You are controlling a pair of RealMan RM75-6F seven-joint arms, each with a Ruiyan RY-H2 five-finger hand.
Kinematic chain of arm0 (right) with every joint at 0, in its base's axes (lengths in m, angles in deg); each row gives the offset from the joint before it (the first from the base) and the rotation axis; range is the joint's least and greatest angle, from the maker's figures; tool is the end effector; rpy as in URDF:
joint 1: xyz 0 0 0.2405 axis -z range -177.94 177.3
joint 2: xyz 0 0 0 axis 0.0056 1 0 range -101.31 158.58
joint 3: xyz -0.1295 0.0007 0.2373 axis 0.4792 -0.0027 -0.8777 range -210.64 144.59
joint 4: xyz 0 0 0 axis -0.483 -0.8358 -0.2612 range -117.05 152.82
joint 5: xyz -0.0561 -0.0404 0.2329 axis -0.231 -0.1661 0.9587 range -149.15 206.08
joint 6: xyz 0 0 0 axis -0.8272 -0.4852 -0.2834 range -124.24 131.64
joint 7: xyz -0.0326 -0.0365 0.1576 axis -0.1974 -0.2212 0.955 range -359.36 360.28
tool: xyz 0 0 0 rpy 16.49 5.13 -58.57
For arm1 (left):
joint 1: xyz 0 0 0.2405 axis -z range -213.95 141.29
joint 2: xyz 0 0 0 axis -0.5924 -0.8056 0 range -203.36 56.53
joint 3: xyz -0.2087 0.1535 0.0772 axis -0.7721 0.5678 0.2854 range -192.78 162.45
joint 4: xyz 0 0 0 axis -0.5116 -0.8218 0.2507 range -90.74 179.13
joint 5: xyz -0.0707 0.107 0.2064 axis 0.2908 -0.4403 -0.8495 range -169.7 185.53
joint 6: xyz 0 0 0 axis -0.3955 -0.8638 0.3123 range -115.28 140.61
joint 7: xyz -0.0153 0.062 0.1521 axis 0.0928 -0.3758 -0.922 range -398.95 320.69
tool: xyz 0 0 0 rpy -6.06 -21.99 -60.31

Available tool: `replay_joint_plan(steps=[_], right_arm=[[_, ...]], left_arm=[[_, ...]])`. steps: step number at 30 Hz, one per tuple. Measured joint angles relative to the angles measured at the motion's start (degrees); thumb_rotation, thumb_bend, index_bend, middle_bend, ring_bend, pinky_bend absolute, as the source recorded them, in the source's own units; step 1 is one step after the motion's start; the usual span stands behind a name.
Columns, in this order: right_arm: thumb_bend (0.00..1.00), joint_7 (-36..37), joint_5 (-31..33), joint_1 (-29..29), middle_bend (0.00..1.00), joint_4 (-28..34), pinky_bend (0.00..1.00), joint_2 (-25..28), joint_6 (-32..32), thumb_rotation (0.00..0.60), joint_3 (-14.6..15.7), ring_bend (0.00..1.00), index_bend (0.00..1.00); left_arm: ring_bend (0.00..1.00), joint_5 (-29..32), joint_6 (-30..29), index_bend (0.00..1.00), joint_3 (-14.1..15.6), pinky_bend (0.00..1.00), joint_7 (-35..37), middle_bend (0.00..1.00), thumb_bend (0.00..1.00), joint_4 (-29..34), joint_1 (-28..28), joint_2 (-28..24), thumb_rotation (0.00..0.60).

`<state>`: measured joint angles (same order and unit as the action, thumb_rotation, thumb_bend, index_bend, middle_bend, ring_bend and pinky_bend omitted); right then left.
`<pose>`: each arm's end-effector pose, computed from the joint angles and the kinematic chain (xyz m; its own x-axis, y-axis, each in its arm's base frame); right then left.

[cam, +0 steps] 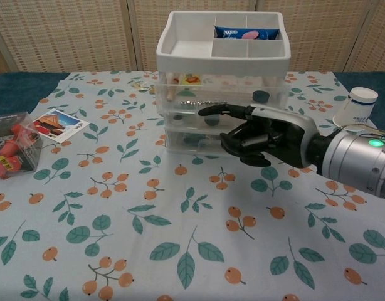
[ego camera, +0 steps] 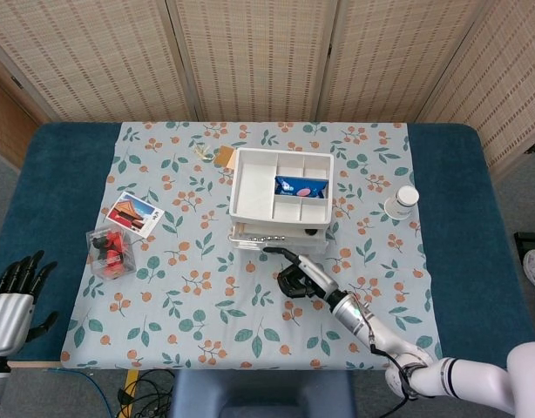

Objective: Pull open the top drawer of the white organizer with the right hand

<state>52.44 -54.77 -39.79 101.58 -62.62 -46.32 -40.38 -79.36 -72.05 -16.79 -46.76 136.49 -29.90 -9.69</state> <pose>-0.1368 -0.3313 -0.0927 -0.4621 -0.6735 0.5770 -0.7831 0.0045 -0.6219 -0.3309 0.2097 0.1317 0.5239 0.0107 0.8517 0.8507 -0.0580 -0.5225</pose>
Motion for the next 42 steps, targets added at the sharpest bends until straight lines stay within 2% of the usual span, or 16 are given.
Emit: replay_joint_plan(steps=[3, 14, 22, 32, 42], right_arm=[[0.62, -0.8, -0.2, 0.4, 0.83, 1.2, 0.93, 1.0, -0.2, 0.600, 0.7, 0.93, 0.00], [0.62, -4.7, -0.4, 2.0, 0.83, 6.7, 0.93, 5.3, -0.3, 0.600, 3.3, 0.93, 0.00], [0.62, -11.6, -1.8, 3.5, 0.83, 15.0, 0.93, 10.7, -3.0, 0.600, 4.4, 0.93, 0.00], [0.62, -25.2, 1.3, 5.3, 0.83, 21.5, 0.93, 16.5, -7.2, 0.600, 2.6, 0.94, 0.00], [0.62, -33.4, 9.6, 4.5, 0.88, 22.0, 0.93, 18.9, -4.6, 0.600, 0.1, 0.98, 0.00]], left_arm=[[0.01, -0.1, 0.1, 0.13, 0.1, 0.08, 0.3, 0.02, 0.23, 0.0, 0.0, 0.0, 0.600], [0.01, -0.2, 0.3, 0.13, 0.0, 0.08, 0.7, 0.02, 0.23, -0.6, 0.3, 0.5, 0.600], [0.01, -0.1, 0.4, 0.13, 0.1, 0.08, 0.9, 0.02, 0.23, -1.0, 0.2, 0.7, 0.600], [0.01, -0.2, 0.6, 0.13, 0.2, 0.08, 0.9, 0.02, 0.23, -1.0, 0.3, 0.8, 0.600], [0.01, -0.4, 0.6, 0.13, 0.2, 0.08, 0.5, 0.02, 0.23, -0.5, 0.4, 0.5, 0.600]])
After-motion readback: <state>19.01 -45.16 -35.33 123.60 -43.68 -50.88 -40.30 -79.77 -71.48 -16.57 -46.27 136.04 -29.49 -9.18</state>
